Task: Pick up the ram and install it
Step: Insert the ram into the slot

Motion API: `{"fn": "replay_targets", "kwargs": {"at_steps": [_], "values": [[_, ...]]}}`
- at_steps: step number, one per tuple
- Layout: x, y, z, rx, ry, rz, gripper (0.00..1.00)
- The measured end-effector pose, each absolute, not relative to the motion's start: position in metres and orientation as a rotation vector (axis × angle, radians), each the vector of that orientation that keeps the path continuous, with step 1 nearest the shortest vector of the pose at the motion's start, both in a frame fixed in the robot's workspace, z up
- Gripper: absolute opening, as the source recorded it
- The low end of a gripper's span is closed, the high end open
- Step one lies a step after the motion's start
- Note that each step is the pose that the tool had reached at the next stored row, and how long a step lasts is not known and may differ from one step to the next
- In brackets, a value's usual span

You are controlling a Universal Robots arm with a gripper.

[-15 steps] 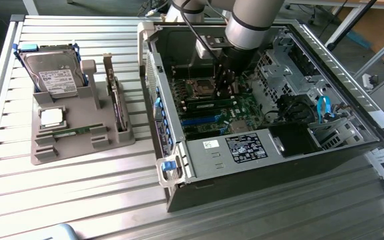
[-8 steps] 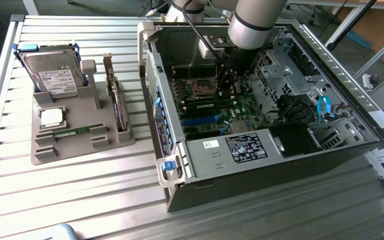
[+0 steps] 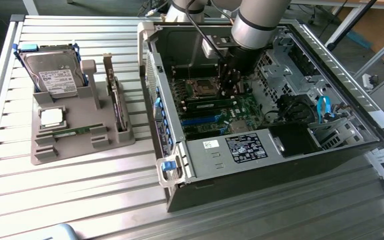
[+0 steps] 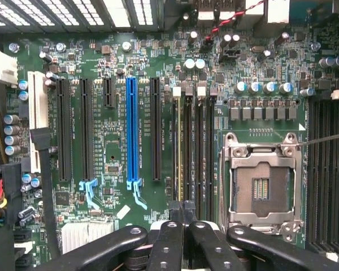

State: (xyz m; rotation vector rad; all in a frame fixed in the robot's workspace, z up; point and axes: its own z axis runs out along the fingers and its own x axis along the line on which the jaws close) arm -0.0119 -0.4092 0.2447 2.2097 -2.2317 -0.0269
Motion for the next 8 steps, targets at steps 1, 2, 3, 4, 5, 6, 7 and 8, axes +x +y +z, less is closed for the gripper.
{"fn": "replay_targets", "kwargs": {"at_steps": [1,2,3,4,5,6,7,8], "values": [[-0.0112,-0.4092,0.2448,2.21,-2.232,-0.027,0.11],[-0.0106,-0.4092,0.2449,2.209,-2.232,-0.027,0.11],[-0.0093,-0.4092,0.245,2.209,-2.232,-0.027,0.11],[-0.0077,-0.4092,0.2451,2.209,-2.232,-0.027,0.11],[-0.0065,-0.4092,0.2451,2.209,-2.231,-0.027,0.11],[-0.0057,-0.4093,0.2452,2.209,-2.231,-0.027,0.11],[-0.0049,-0.4092,0.2452,2.209,-2.231,-0.028,0.11],[-0.004,-0.4093,0.2452,2.209,-2.231,-0.028,0.11]]}}
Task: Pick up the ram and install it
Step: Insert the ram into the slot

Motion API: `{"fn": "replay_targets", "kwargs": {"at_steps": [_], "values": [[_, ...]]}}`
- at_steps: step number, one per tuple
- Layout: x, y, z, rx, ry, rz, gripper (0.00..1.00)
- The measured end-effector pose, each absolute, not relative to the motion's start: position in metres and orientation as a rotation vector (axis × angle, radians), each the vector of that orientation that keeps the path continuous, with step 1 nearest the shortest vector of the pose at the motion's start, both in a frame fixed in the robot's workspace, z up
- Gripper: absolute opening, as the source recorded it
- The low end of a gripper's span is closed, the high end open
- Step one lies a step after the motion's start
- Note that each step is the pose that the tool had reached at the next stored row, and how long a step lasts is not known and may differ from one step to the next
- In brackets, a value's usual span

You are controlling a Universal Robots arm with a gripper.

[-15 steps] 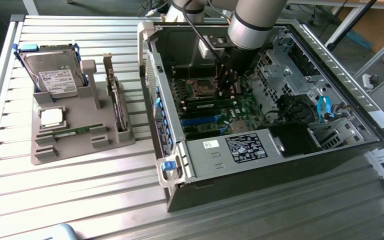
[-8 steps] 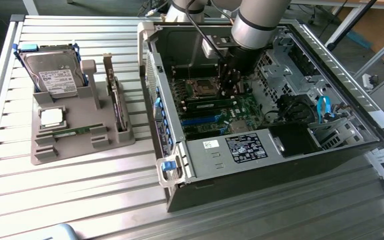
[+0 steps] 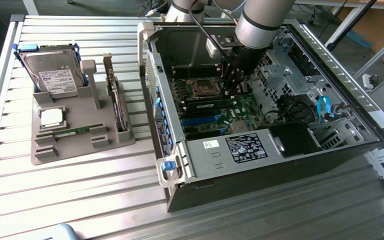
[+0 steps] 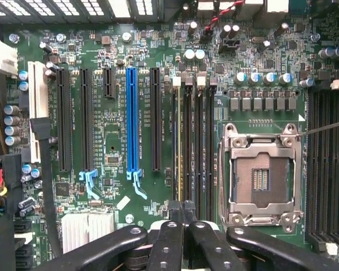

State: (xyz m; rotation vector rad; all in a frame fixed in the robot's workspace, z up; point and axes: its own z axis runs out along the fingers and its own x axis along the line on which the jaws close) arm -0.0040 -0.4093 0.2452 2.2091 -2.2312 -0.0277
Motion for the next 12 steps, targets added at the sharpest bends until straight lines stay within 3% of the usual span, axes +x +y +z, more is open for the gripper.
{"fn": "replay_targets", "kwargs": {"at_steps": [12], "values": [[0.0035,-0.4092,0.2453,2.209,-2.231,-0.028,0.11]]}}
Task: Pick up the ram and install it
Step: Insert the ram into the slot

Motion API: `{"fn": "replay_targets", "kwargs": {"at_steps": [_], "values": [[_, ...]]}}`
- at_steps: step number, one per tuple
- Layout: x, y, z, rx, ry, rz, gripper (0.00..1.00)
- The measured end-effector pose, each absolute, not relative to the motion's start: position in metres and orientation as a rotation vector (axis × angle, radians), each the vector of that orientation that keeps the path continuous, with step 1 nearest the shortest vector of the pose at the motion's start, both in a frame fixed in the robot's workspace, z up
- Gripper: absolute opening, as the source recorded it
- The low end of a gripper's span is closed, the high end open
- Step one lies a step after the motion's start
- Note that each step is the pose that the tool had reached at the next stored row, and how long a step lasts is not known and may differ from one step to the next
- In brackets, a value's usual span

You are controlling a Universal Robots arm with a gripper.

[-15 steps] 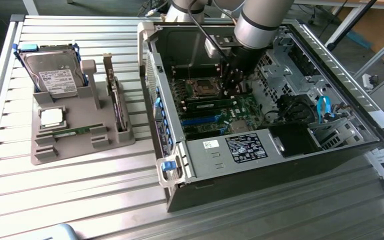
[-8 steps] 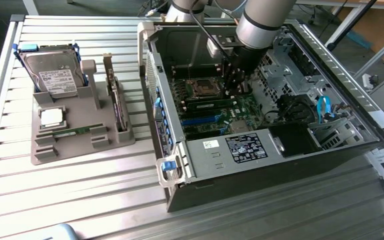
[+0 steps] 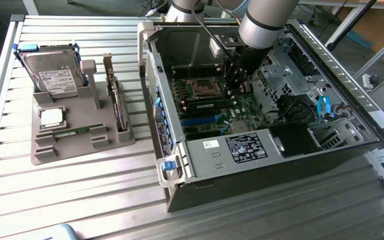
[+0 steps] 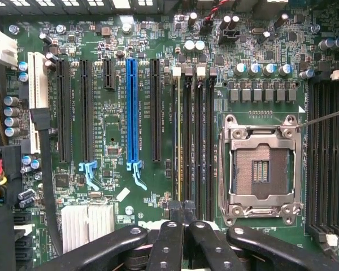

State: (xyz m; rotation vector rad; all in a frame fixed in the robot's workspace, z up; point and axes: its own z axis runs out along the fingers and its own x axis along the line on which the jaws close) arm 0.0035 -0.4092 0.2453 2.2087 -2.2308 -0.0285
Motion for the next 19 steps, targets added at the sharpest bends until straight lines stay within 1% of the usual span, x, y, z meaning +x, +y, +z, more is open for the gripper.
{"fn": "replay_targets", "kwargs": {"at_steps": [19], "values": [[0.017,-0.409,0.246,2.208,-2.23,-0.03,0.11]]}}
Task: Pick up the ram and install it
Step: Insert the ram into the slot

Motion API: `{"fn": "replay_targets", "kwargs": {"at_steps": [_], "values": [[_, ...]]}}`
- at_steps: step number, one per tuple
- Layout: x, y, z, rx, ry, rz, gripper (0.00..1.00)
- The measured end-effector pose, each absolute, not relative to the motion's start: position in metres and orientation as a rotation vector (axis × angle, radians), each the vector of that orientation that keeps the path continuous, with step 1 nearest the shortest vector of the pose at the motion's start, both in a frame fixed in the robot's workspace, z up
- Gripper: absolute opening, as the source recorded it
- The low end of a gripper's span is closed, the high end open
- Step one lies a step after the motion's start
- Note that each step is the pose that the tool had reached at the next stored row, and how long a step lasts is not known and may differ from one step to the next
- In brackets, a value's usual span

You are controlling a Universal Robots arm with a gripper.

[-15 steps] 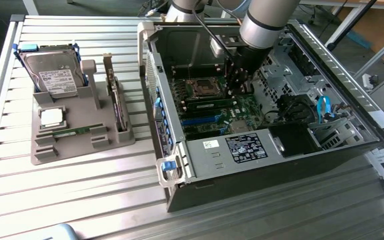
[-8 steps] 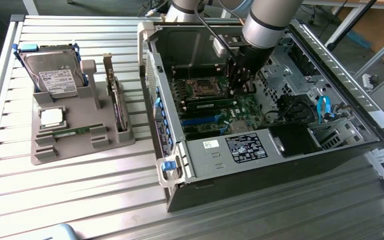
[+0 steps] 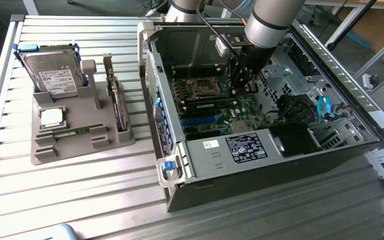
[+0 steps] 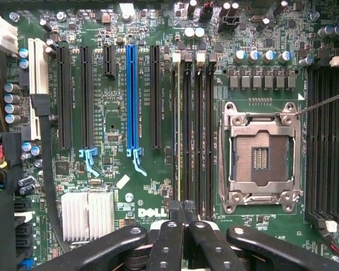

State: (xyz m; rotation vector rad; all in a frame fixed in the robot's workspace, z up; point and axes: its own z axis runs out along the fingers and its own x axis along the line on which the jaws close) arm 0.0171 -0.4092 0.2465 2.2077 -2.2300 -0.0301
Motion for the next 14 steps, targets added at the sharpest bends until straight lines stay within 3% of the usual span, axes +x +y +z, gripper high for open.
{"fn": "replay_targets", "kwargs": {"at_steps": [14], "values": [[0.034,-0.409,0.25,2.205,-2.227,-0.036,0.11]]}}
